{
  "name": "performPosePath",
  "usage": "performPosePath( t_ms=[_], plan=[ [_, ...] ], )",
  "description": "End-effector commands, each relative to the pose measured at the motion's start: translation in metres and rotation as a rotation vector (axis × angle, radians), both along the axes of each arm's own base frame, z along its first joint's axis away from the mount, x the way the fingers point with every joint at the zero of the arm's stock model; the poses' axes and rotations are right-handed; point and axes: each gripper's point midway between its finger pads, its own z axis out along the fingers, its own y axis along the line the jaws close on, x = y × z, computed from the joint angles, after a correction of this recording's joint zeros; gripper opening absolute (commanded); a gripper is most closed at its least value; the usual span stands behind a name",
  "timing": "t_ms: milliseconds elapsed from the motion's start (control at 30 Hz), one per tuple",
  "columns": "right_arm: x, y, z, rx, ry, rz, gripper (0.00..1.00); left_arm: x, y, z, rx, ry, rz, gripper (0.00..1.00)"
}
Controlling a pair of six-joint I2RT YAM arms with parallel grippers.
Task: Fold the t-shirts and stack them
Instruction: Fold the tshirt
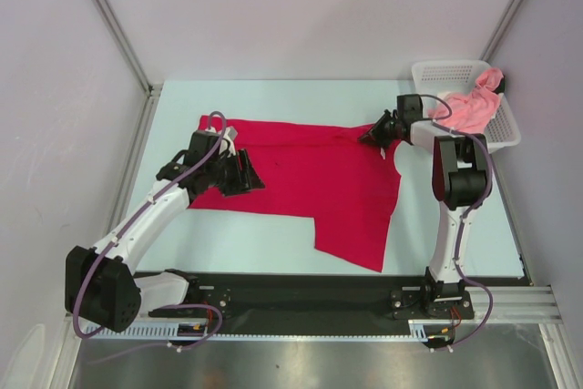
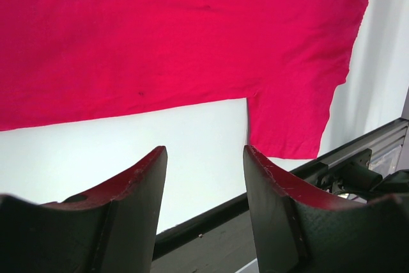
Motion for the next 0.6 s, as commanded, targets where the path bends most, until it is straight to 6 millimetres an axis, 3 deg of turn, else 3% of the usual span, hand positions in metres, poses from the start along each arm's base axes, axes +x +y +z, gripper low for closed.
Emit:
performPosePath(
  t_ms=[0,133,267,367,400,467,500,567],
  plan=[
    [-0.003,0.004,0.034,0.02,-0.047,0.01,0.02,0.002,-0.005,0.008,-0.02,-0.031,-0.008,0.57],
    [-0.033,0.008,0.042,-0.008,-0.009,0.023,0.0,0.005,-0.004,0.005,-0.013,-0.032,-0.002,0.57],
    [-0.064,0.017,0.032,0.016,0.057,-0.008,0.0,0.01,-0.009,0.003,-0.027,-0.031,-0.008,0.57],
    [-0.076,0.031,0.04,0.042,0.065,-0.022,0.0,0.014,-0.012,0.0,-0.039,-0.02,-0.012,0.58],
    [-0.088,0.037,0.033,0.042,0.09,-0.025,0.0,0.015,-0.013,0.0,-0.042,-0.02,-0.013,0.58],
    [-0.094,0.048,0.043,0.094,0.084,-0.068,0.01,0.017,-0.015,-0.002,-0.047,-0.018,-0.019,0.59],
    [-0.11,0.055,0.031,0.101,0.124,-0.071,0.02,0.018,-0.017,-0.002,-0.052,-0.02,-0.023,0.6],
    [-0.113,0.064,0.04,0.169,0.118,-0.111,0.08,0.02,-0.022,-0.007,-0.072,-0.007,-0.038,0.61]
  ],
)
